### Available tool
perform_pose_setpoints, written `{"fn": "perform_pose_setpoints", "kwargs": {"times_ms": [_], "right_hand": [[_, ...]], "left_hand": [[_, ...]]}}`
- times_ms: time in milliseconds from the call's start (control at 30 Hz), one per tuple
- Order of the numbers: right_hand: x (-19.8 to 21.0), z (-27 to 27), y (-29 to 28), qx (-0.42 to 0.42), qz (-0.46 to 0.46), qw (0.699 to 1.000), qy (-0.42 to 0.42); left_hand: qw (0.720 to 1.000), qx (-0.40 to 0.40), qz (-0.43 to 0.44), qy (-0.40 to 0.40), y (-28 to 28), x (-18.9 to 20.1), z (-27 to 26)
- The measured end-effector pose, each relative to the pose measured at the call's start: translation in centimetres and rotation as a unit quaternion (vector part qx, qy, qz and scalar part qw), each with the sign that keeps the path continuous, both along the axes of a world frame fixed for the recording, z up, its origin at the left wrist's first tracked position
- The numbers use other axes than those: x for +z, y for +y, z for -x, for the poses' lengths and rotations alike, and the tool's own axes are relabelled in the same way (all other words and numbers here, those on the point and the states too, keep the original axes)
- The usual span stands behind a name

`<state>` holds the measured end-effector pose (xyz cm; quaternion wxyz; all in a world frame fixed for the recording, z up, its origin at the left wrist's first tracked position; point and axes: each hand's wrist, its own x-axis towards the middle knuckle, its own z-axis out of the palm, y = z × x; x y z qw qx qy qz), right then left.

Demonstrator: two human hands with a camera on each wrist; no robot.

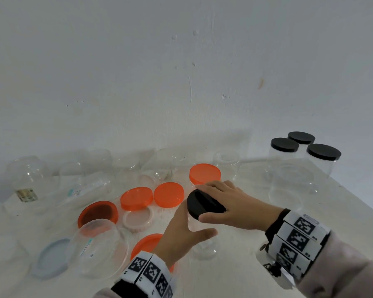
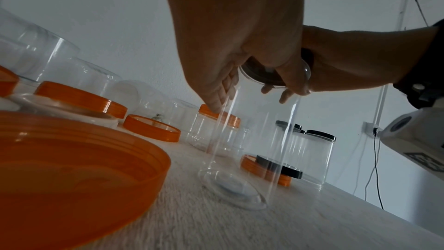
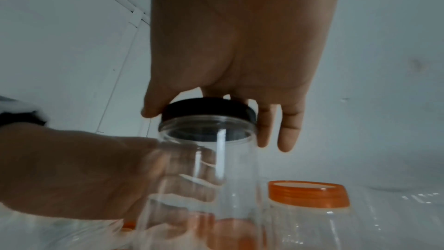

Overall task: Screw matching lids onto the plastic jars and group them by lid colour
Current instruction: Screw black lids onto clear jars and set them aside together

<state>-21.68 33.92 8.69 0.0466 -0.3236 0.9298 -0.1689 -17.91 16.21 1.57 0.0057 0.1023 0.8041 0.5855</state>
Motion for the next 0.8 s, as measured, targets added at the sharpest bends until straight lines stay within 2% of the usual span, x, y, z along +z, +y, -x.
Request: {"fn": "perform_pose_setpoints", "kwargs": {"times_ms": [67,200,433,533,633,800], "right_hand": [[0.2,0.8,1.9,-0.032,0.011,0.999,-0.002],[0.4,3.3,7.5,-0.16,0.002,0.987,0.023],[-1.2,6.7,15.9,-0.381,-0.007,0.924,0.037],[-2.0,7.6,17.3,-0.422,0.001,0.907,0.006],[-2.6,8.2,17.5,-0.443,0.014,0.896,-0.027],[-3.6,9.0,17.4,-0.449,0.025,0.892,-0.05]], "left_hand": [[1.0,-0.001,-0.004,-0.006,0.0,0.0,0.0],[1.0,-0.002,0.002,-0.015,-0.1,0.0,-0.1],[0.999,0.013,0.024,-0.02,0.1,0.6,0.4],[0.999,-0.003,0.04,-0.002,0.4,1.1,1.2],[1.0,-0.023,0.019,0.007,1.6,2.6,2.3],[0.998,-0.024,-0.018,0.048,5.3,5.6,6.2]]}}
